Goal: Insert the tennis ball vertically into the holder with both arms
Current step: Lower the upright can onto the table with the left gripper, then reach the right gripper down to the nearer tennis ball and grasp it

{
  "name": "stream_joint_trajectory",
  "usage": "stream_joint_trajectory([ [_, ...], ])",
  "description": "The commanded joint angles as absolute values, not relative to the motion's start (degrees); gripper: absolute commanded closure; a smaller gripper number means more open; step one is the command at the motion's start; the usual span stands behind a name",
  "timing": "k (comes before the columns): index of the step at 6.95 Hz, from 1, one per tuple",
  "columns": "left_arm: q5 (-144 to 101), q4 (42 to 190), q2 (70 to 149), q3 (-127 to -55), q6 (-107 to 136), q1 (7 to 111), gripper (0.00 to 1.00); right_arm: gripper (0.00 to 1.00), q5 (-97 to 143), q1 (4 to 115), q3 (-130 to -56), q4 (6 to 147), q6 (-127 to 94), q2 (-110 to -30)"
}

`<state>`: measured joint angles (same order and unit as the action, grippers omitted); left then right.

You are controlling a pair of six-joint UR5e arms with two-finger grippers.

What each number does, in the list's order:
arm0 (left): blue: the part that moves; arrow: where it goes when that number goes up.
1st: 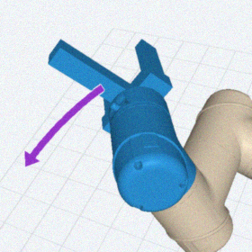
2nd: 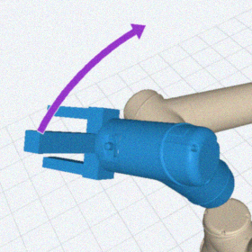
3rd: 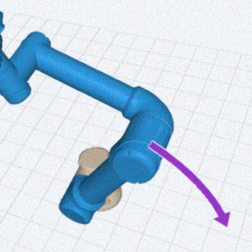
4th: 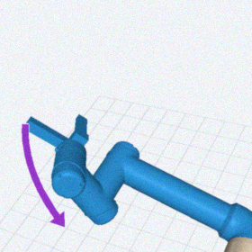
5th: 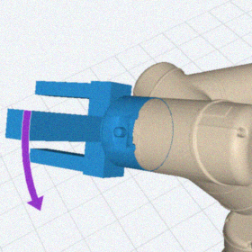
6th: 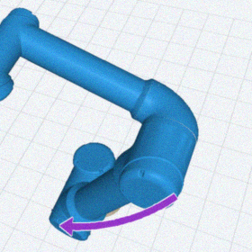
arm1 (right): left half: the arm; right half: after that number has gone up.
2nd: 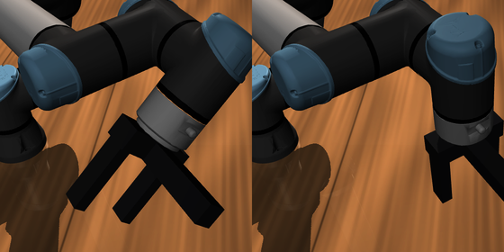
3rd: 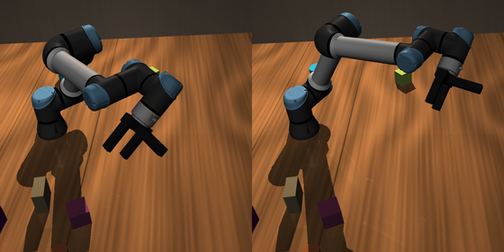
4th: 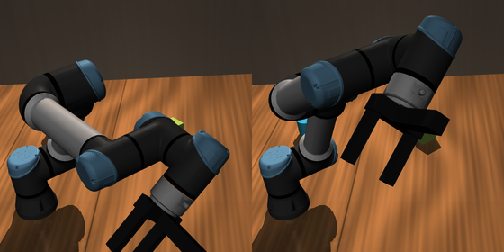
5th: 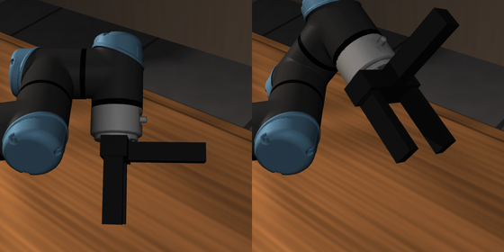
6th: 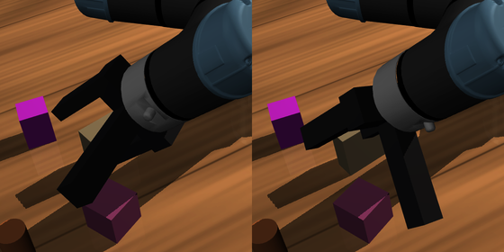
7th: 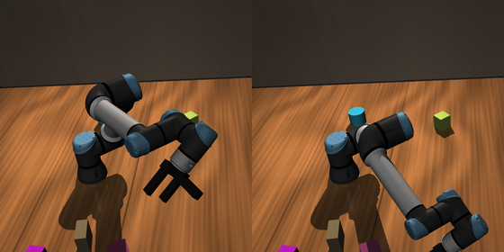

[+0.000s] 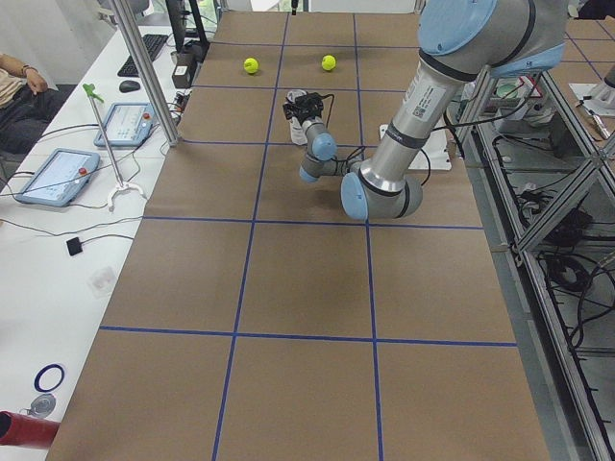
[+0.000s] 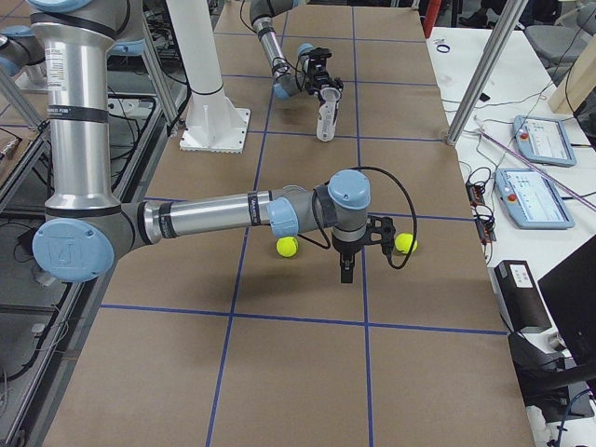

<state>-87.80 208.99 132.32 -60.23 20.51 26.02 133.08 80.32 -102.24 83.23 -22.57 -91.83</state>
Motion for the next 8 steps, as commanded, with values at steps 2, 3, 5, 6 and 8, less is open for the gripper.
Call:
stream_joint_trajectory([
  [2,-87.8,209.0,132.4,-60.3,20.6,26.0,0.23,0.0,132.9,70.5,-111.9,79.1,-37.8,-98.4],
  [3,-87.8,209.1,132.4,-60.3,20.7,26.0,0.23,0.0,131.7,66.4,-112.0,70.4,-45.7,-101.6],
  [5,-87.8,209.2,132.1,-60.4,20.7,26.1,0.23,0.0,124.4,56.8,-112.1,59.3,-58.1,-104.8],
  [6,-87.8,209.2,132.0,-60.4,20.7,26.1,0.23,0.0,120.4,52.7,-112.0,56.6,-59.6,-106.3],
  [8,-87.8,209.2,131.9,-60.4,20.7,26.0,0.23,0.0,115.4,47.9,-111.5,52.3,-59.2,-110.2],
])
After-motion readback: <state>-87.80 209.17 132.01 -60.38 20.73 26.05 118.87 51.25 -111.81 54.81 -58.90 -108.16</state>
